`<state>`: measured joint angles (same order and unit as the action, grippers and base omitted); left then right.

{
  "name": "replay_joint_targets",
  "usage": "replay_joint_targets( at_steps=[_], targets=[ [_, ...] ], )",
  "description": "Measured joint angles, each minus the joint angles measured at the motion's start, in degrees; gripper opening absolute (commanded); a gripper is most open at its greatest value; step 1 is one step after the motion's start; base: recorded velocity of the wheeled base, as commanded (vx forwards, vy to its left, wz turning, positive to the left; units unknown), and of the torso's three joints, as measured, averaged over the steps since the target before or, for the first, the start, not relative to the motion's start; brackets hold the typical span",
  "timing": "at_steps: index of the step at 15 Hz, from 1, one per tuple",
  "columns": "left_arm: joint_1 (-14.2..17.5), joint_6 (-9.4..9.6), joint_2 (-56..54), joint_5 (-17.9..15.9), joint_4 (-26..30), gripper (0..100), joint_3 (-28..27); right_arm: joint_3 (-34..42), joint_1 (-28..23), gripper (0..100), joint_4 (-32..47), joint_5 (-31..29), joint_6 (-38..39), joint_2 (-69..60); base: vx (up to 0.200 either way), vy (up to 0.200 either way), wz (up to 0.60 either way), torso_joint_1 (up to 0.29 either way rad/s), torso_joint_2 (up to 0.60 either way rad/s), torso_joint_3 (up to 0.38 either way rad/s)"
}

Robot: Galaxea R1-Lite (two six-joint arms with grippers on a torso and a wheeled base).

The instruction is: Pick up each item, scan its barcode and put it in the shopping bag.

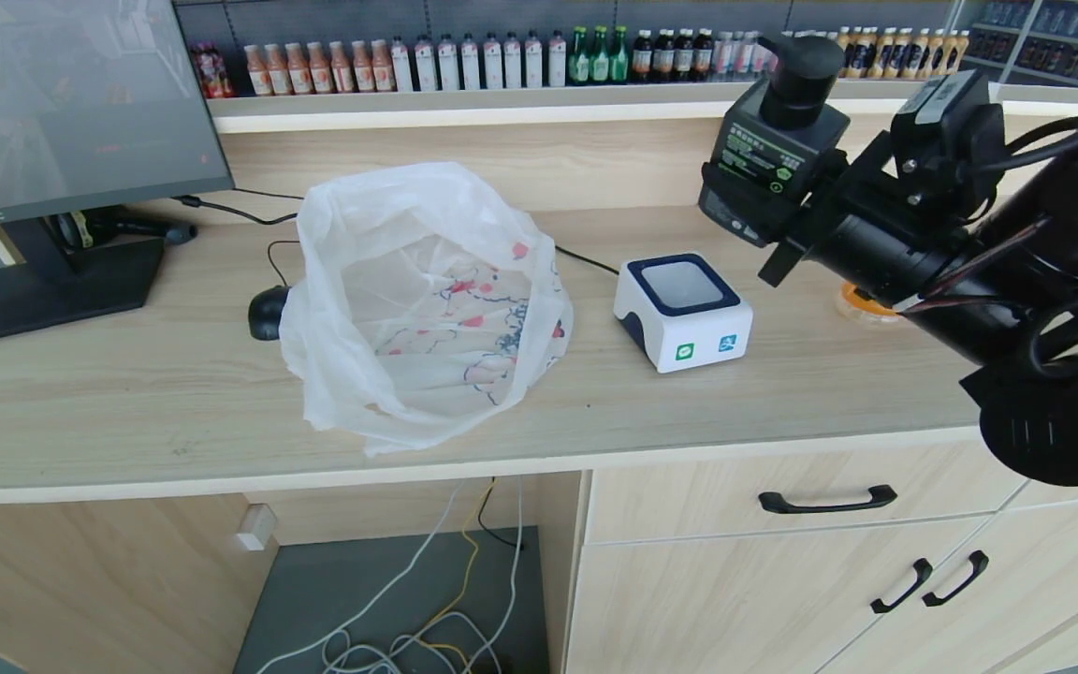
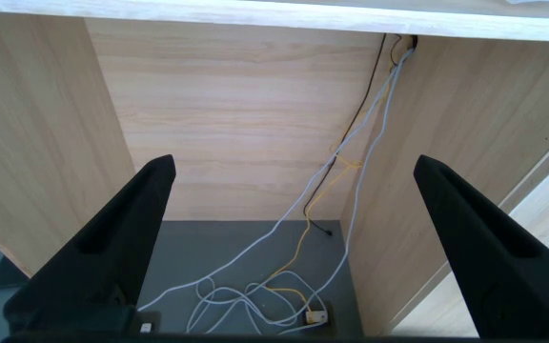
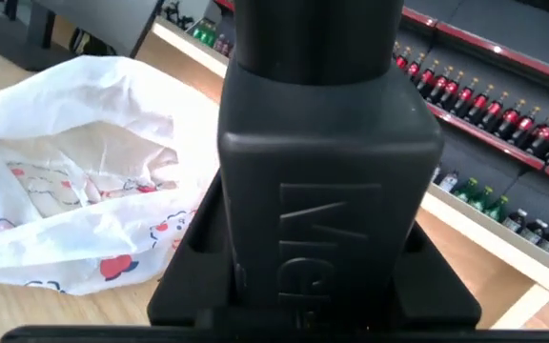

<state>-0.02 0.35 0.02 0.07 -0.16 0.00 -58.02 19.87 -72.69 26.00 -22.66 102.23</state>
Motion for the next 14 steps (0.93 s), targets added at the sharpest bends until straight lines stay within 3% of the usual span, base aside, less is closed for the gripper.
replay_joint_targets(
  at_steps=[6, 10, 14],
  targets=[
    [-0.02, -0.06, 0.0, 0.0, 0.0, 100, 0.0, 9.42, 0.05, 0, -16.84, -15.2, 12.79, 1.18, 0.0, 0.0, 0.0, 0.0, 0.0, 0.0],
    [0.02, -0.11, 0.0, 0.0, 0.0, 100, 0.0, 11.06, 0.16, 0, -17.25, -21.87, 16.81, 2.18, 0.0, 0.0, 0.0, 0.0, 0.0, 0.0],
    [0.02, -0.17, 0.0, 0.0, 0.0, 100, 0.0, 11.17, 0.41, 0, -17.25, -25.22, 15.56, 2.18, 0.0, 0.05, 0.0, 0.002, 0.0, -0.002]
  ],
)
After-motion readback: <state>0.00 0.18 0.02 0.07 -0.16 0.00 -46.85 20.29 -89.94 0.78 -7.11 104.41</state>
